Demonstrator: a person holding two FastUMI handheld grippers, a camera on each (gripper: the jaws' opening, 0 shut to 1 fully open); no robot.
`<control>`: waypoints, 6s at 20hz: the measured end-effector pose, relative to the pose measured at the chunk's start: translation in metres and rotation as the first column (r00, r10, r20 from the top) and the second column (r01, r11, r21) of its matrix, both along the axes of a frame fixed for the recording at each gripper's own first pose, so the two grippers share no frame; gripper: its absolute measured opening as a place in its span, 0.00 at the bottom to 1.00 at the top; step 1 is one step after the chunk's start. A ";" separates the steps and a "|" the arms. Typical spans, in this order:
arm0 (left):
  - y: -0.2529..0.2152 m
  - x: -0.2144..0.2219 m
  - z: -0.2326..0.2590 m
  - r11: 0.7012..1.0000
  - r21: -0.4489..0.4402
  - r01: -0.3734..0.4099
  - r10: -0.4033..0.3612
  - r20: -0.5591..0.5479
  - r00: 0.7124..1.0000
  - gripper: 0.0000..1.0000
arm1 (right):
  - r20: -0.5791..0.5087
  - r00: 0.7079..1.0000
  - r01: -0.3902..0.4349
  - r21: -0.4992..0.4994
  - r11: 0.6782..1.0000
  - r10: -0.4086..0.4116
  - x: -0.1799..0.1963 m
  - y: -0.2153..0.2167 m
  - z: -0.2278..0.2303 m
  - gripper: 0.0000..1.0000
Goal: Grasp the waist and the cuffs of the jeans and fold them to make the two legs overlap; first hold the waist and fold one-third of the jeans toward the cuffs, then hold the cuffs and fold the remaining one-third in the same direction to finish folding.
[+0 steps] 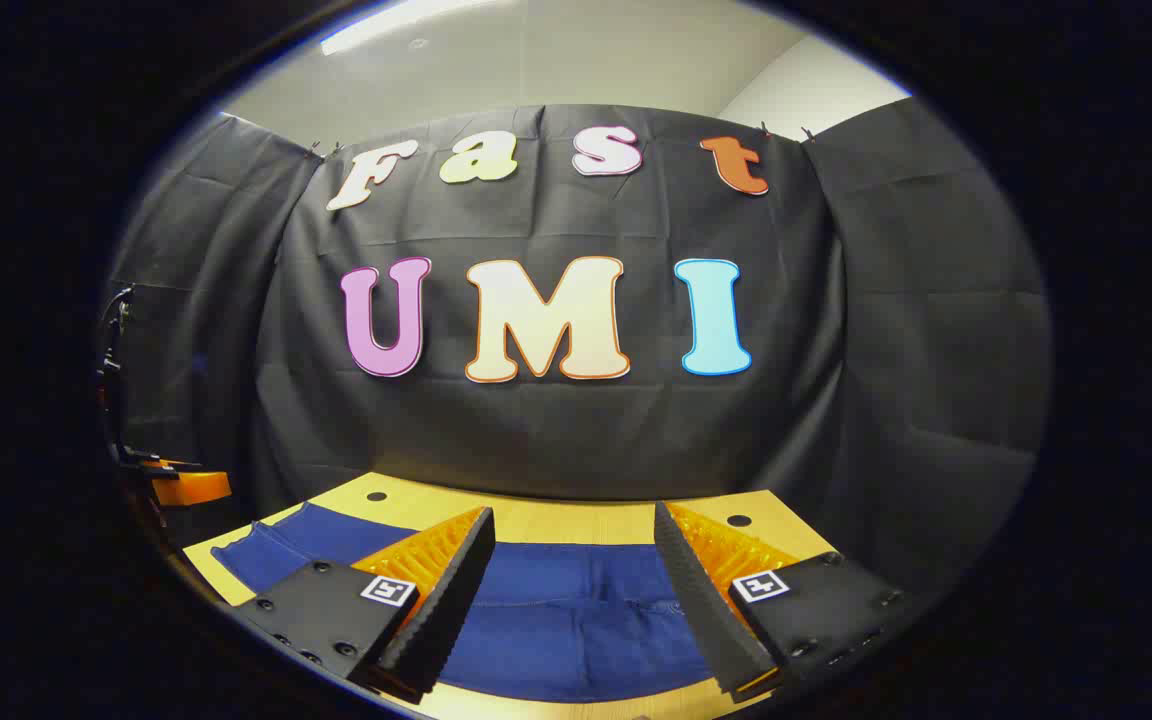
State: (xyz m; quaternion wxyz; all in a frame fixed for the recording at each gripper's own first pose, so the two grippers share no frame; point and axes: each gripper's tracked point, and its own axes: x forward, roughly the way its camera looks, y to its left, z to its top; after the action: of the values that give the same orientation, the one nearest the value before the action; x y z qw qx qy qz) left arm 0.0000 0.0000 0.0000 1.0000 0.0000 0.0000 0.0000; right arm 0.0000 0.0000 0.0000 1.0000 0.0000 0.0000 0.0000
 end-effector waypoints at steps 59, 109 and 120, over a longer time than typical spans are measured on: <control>0.190 -0.034 -0.251 0.638 0.208 0.742 -0.023 -0.957 0.288 0.89 | -0.339 0.941 -0.061 -0.126 0.990 0.015 -0.051 0.016 -0.111 0.99; 0.192 -0.011 -0.256 0.626 0.319 0.711 0.176 -0.947 0.270 0.00 | -0.989 0.144 -0.825 -0.101 0.556 0.034 -0.020 -0.138 -0.326 0.91; 0.191 -0.012 -0.257 0.629 0.337 0.700 0.190 -0.941 0.281 0.00 | -0.981 0.191 -0.855 -0.185 0.485 -0.037 -0.013 -0.126 -0.319 0.25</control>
State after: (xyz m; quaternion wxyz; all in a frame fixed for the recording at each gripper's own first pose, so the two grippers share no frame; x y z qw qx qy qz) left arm -0.0119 0.1912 -0.2568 0.6991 0.3899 0.5709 -0.1826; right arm -0.0126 -0.1262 -0.3188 0.6587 -0.4017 0.5554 0.3102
